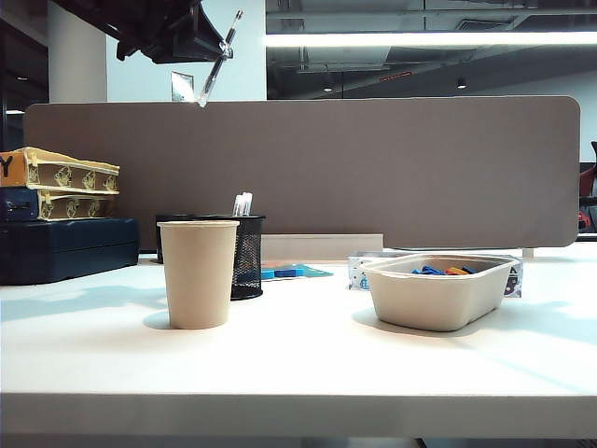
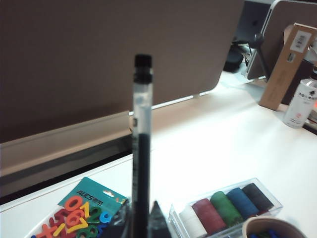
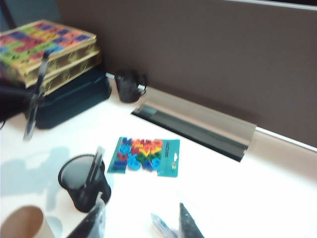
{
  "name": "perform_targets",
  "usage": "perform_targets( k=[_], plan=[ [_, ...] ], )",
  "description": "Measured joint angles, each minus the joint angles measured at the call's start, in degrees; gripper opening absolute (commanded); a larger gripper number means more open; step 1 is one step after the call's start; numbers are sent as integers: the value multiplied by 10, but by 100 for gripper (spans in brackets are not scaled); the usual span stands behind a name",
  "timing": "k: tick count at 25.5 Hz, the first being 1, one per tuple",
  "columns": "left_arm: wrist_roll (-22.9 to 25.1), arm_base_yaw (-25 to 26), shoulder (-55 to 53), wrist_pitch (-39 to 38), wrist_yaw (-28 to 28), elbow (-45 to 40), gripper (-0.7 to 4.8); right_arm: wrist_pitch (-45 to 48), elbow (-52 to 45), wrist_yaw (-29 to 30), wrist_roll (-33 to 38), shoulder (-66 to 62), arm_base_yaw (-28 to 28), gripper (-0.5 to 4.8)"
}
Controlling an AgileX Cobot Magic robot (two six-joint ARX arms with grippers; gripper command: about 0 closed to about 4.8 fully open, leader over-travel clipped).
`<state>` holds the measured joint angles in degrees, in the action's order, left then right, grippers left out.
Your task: Pick up one pen and put it in the pen container.
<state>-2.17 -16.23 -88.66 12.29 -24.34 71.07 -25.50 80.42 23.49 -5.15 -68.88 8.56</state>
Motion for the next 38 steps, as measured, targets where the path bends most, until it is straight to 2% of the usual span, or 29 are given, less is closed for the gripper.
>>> perform_targets(
  k=[6,19,38],
  plan=[
    [0,0,-44,20,0,0,16,-36,-11,-27,-29,1,28,186],
    [0,0,-110,64,21,0,16,-39,-56,-29,-29,1,25,185],
    [0,0,-170,95,40,0,16,-30,-58,-29,-29,1,25,185]
  ],
)
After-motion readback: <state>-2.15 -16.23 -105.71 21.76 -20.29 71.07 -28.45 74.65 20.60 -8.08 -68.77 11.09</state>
